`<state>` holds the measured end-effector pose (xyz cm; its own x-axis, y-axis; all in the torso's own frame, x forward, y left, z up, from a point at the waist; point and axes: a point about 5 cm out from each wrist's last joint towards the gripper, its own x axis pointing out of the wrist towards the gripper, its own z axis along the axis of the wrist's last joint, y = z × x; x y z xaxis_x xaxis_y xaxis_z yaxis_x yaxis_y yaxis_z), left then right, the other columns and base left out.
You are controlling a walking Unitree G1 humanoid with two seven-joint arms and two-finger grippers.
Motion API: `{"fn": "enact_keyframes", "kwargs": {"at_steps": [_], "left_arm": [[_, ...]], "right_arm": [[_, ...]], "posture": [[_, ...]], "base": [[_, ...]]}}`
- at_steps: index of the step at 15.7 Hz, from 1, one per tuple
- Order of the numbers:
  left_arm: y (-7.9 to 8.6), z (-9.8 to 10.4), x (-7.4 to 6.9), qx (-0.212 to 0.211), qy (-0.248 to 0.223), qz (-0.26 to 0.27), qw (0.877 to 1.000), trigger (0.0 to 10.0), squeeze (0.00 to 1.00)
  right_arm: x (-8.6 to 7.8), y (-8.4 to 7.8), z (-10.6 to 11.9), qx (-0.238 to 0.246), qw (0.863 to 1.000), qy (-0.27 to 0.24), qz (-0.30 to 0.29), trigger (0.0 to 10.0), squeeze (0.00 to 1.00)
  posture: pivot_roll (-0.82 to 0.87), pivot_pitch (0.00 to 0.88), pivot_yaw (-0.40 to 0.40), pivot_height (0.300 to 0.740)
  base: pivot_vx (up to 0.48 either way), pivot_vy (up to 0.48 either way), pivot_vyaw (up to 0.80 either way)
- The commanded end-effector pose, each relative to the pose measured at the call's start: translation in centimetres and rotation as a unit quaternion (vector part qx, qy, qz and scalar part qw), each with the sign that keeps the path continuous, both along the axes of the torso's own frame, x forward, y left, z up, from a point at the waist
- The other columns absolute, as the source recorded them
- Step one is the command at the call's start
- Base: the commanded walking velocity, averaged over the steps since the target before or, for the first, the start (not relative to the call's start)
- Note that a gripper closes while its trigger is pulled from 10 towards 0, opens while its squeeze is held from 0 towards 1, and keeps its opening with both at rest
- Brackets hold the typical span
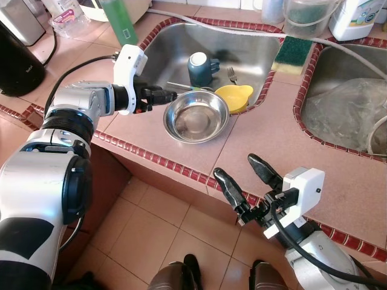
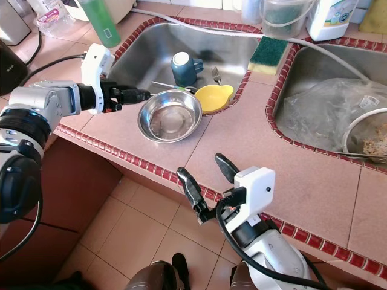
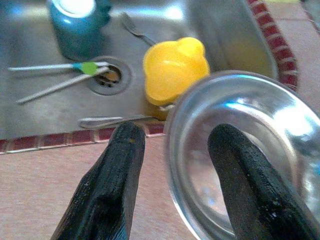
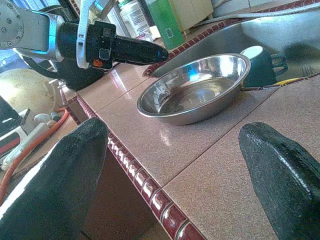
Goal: Kitchen organization
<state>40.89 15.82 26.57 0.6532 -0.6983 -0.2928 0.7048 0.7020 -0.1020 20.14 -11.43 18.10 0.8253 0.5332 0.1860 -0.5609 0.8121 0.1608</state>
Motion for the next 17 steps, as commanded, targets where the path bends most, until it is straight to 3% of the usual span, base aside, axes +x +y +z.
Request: {"fn": "enact_keyframes", "kwargs": {"at_steps": [1,8,17], "left_arm": [[0.5,-0.7,-0.2,0.017,0.012,-0.006,1.0,10.0,0.0],[-0.6,-3.3,-0.3,0.062,0.035,-0.006,0.997,10.0,0.0],[-0.7,-3.4,-0.3,0.064,0.035,-0.009,0.997,10.0,0.0]], "right_arm": [[-0.3,0.4,0.0,0.005,1.0,0.002,0.013,10.0,0.0],[-0.6,0.4,0.0,0.006,1.0,0.008,0.008,10.0,0.0],[-0.6,0.4,0.0,0.006,1.0,0.008,0.008,10.0,0.0]], "posture": [[-0.22,0.209,0.203,0.74],[-0.23,0.234,0.214,0.74],[-0.23,0.233,0.215,0.74]], "base": [[0.0,0.0,0.0],[0.0,0.0,0.0],[0.0,0.0,0.0]]}}
